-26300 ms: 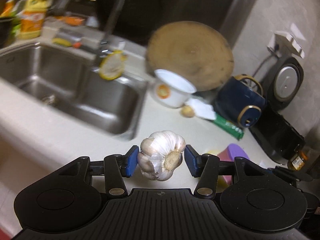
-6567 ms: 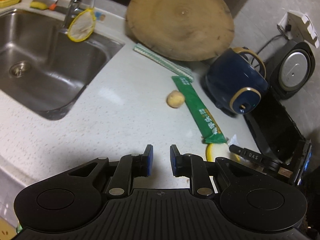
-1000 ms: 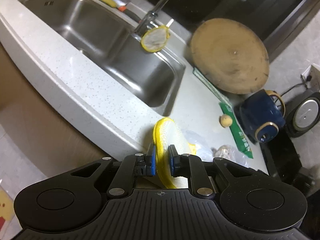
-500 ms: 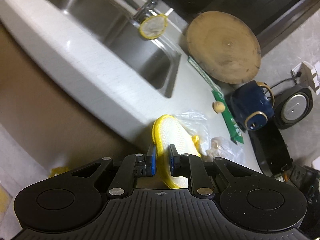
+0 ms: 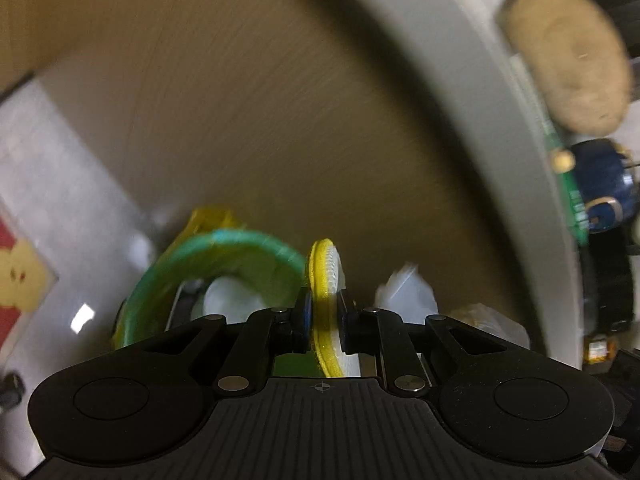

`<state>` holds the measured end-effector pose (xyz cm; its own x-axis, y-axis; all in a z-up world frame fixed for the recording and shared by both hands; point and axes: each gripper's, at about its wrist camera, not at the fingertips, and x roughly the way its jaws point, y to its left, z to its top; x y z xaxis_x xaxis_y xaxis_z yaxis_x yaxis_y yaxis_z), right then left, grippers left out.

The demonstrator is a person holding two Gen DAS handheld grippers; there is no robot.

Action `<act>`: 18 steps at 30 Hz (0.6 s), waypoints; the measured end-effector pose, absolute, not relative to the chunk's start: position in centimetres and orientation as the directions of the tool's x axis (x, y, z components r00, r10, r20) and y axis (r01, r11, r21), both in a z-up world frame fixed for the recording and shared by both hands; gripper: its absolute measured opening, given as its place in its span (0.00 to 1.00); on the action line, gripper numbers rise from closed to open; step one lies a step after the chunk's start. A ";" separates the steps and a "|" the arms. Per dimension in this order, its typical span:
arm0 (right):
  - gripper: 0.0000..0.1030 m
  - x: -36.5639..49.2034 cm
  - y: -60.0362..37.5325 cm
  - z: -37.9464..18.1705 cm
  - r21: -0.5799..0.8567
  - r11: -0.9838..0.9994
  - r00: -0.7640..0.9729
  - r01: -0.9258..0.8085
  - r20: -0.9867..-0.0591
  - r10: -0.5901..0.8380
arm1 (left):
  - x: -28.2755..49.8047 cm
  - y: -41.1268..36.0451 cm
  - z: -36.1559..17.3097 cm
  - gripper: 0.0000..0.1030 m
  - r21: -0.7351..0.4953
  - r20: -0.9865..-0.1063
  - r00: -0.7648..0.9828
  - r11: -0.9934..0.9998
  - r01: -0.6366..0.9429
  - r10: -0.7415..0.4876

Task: Collect trash
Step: 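Lower both tools into the bin and open them, dropping sponge and bags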

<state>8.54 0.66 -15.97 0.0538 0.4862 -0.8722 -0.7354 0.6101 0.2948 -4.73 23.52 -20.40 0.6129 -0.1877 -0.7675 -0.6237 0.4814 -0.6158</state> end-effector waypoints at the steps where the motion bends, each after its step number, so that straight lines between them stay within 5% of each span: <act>1: 0.24 8.7 0.4 -16.9 0.280 0.631 0.057 -0.724 -0.887 0.459 | -4.6 23.4 -21.4 0.16 -0.607 -0.779 0.595 0.477 -0.636 -0.198; 14: 0.24 9.0 -1.2 -24.3 0.236 0.695 0.021 -0.679 -0.940 0.340 | 0.9 20.9 -36.1 0.16 -0.566 -0.824 0.511 0.419 -0.710 -0.246; 18: 0.24 9.3 0.4 -28.6 0.249 0.671 0.023 -0.698 -0.929 0.369 | 3.4 19.5 -44.7 0.16 -0.388 -0.917 0.372 0.531 -0.753 -0.143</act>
